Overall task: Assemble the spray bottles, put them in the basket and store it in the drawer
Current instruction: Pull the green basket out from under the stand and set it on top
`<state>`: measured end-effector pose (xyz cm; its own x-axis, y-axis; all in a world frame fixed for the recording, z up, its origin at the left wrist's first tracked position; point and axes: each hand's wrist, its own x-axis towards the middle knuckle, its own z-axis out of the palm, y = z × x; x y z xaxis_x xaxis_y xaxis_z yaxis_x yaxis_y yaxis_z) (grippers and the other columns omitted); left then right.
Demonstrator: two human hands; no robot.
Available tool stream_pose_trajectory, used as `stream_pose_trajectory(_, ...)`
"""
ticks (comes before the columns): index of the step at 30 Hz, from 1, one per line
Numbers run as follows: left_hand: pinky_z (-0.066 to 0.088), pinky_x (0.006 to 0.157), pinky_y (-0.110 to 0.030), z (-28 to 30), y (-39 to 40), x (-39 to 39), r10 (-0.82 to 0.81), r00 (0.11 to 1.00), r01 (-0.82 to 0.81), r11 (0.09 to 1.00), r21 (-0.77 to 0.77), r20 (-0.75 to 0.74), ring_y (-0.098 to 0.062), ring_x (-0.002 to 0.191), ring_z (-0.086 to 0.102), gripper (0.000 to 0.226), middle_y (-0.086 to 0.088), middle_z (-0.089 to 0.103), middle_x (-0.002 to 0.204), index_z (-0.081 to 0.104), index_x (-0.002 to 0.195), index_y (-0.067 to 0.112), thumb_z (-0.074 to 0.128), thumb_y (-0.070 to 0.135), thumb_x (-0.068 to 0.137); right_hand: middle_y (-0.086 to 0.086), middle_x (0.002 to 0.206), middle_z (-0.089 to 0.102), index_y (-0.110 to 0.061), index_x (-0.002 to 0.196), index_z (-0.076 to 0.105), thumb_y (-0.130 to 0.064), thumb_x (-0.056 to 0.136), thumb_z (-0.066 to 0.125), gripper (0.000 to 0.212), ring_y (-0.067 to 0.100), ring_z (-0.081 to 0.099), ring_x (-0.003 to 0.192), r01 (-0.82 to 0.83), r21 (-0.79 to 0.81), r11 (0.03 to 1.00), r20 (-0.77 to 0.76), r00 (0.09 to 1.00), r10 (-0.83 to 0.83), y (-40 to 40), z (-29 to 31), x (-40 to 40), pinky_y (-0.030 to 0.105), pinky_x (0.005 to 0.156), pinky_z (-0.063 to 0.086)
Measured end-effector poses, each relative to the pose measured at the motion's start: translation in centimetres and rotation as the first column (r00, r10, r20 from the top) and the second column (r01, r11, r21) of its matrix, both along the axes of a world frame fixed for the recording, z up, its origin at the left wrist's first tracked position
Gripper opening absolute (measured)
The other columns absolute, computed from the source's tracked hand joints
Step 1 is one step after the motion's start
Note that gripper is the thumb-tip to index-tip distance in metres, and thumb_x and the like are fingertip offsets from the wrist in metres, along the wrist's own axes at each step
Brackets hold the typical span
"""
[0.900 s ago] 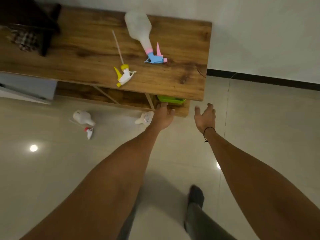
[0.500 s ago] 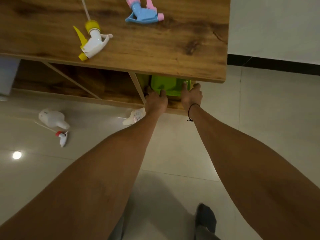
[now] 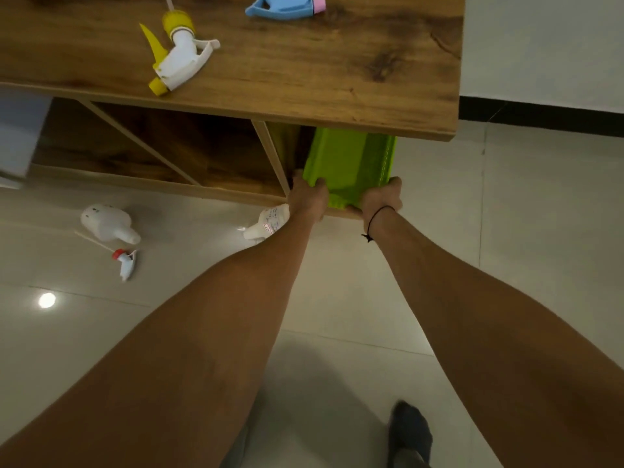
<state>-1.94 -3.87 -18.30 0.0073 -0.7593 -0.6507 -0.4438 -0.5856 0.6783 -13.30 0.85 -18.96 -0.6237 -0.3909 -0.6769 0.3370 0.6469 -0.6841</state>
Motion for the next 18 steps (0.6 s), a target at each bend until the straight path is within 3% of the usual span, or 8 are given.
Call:
stream_pose_trajectory(2,0.063,0.088,-0.057,1.2,2.2,0.8,0.059,0.993,-0.052,0.996,0.073,-0.100,-0.034,0.122,0.057,0.050,-0.010,0.050,0.147,0.042,0.151,0.025,0.052,0.016,0.103,0.010,0.128,0.046,-0.010,0.125,0.044,0.002,0.094,0.031,0.036,0.041,0.052,0.111,0.146,-0.018,0.989,0.076,0.987,-0.144,2.6,1.7,0.8,0.062,0.078,0.063)
stream_pose_trajectory(4,0.065,0.084,-0.054,2.6,4.5,1.2,0.097,0.984,-0.075,0.987,0.140,-0.152,-0.034,0.124,0.059,0.048,-0.008,0.051,0.145,0.046,0.148,0.026,0.052,0.013,0.102,0.007,0.125,0.042,-0.014,0.119,0.043,0.006,0.094,0.035,0.033,0.040,0.050,0.112,0.167,0.018,0.986,0.133,0.977,-0.168,5.3,3.9,0.9,0.060,0.073,0.064)
stream_pose_trajectory(7,0.065,0.085,-0.048,4.4,7.3,1.2,0.089,0.982,-0.053,0.977,0.209,-0.169,-0.037,0.127,0.061,0.051,-0.007,0.051,0.148,0.046,0.151,0.026,0.050,0.010,0.103,0.009,0.130,0.039,-0.015,0.119,0.040,0.008,0.096,0.041,0.033,0.040,0.048,0.114,0.165,0.073,0.984,0.202,0.963,-0.176,8.6,6.0,0.5,0.061,0.077,0.064)
stream_pose_trajectory(9,0.065,0.087,-0.049,9.3,10.5,0.6,0.071,0.980,-0.027,0.973,0.231,-0.185,-0.037,0.127,0.061,0.050,-0.008,0.052,0.147,0.048,0.150,0.025,0.050,0.008,0.103,0.012,0.136,0.040,-0.013,0.126,0.041,0.008,0.096,0.044,0.037,0.040,0.049,0.116,0.147,0.096,0.984,0.212,0.963,-0.164,12.3,11.4,-0.9,0.061,0.080,0.063)
stream_pose_trajectory(11,0.064,0.090,-0.051,10.3,12.1,0.5,0.042,0.983,0.001,0.973,0.230,-0.180,-0.035,0.127,0.061,0.050,-0.009,0.053,0.146,0.049,0.148,0.026,0.051,0.007,0.102,0.014,0.138,0.040,-0.013,0.131,0.040,0.009,0.097,0.045,0.041,0.040,0.050,0.118,0.146,0.134,0.980,0.215,0.961,-0.173,14.0,12.7,-1.3,0.062,0.081,0.063)
stream_pose_trajectory(18,0.064,0.092,-0.048,22.8,17.7,-0.9,-0.032,0.978,0.078,0.973,0.218,-0.208,-0.031,0.118,0.063,0.047,-0.009,0.055,0.141,0.053,0.142,0.027,0.054,0.006,0.099,0.016,0.143,0.041,-0.013,0.133,0.041,0.011,0.097,0.043,0.043,0.044,0.050,0.124,0.171,0.187,0.967,0.199,0.958,-0.208,20.0,26.0,-3.1,0.065,0.083,0.061)
